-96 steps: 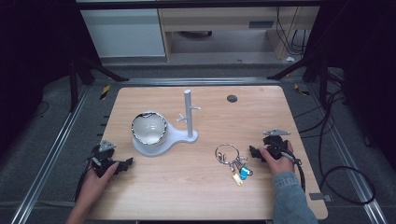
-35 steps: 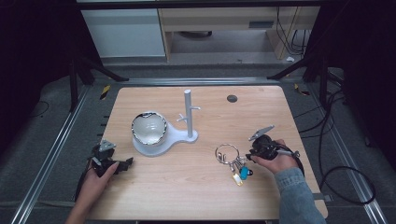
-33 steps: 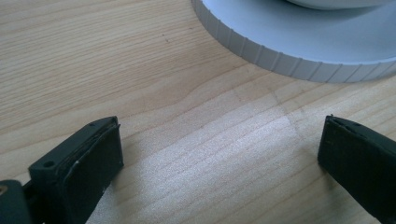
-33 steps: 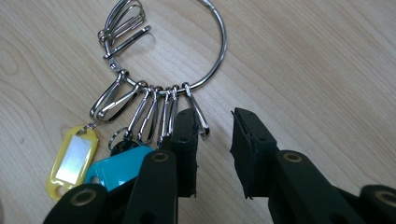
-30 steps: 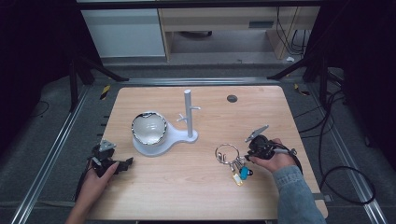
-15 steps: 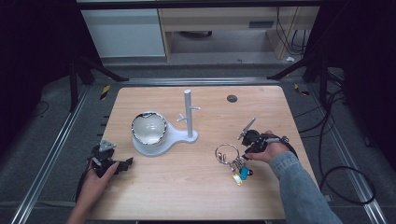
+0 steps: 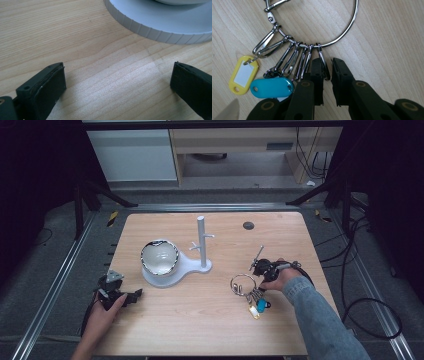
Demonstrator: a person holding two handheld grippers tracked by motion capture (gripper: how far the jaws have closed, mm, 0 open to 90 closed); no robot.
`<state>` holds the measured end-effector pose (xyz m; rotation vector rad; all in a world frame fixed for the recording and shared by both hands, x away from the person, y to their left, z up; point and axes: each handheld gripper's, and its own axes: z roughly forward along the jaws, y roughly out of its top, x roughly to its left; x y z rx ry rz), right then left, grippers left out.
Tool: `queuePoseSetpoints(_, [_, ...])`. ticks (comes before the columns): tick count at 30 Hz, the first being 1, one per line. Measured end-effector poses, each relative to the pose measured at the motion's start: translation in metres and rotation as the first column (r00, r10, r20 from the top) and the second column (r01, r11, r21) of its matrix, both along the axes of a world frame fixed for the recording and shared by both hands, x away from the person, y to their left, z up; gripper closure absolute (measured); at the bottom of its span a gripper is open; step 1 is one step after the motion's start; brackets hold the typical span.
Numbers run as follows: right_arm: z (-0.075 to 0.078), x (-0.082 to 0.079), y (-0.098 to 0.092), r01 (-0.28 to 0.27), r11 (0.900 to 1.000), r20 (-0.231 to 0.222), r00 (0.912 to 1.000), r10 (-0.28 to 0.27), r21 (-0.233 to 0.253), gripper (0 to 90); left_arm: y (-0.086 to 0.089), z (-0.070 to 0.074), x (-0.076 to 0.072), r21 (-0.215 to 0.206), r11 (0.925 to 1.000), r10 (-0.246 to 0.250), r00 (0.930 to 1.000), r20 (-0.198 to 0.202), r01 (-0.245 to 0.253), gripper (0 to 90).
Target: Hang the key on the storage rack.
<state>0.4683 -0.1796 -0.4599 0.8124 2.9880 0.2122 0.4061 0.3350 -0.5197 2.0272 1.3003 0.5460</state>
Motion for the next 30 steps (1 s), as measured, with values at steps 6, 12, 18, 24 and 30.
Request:
queuePoseSetpoints(6, [-0.002,0.001,0.003,-0.013,1.000,-0.027,0.9996,0.013,-0.010,86.0,0.000,0.000,0.000,0.000,1.0000,0.000,1.0000,0.000,0.000,0.0])
queuePoseSetpoints(12, [0.000,0.001,0.006,-0.023,1.000,-0.036,0.9991,0.023,-0.011,88.2,0.000,0.000,0.000,0.001,1.0000,0.000,1.0000,0.000,0.000,0.0])
queuePoseSetpoints(18, [0.011,0.001,0.009,-0.046,0.999,-0.035,0.9983,0.046,-0.004,88.4,0.000,0.000,0.000,0.000,1.0000,0.001,1.0000,0.000,-0.001,0.0])
queuePoseSetpoints(24, [0.035,0.003,0.013,-0.054,0.998,-0.018,0.9984,0.055,0.036,88.4,0.000,0.000,0.000,-0.001,1.0000,0.002,1.0000,0.000,-0.002,0.0])
queuePoseSetpoints(30, [0.055,0.005,0.019,-0.081,0.995,-0.008,0.9966,0.082,0.056,88.4,0.000,0.000,0.000,0.000,1.0000,0.002,1.0000,0.001,-0.002,0.0])
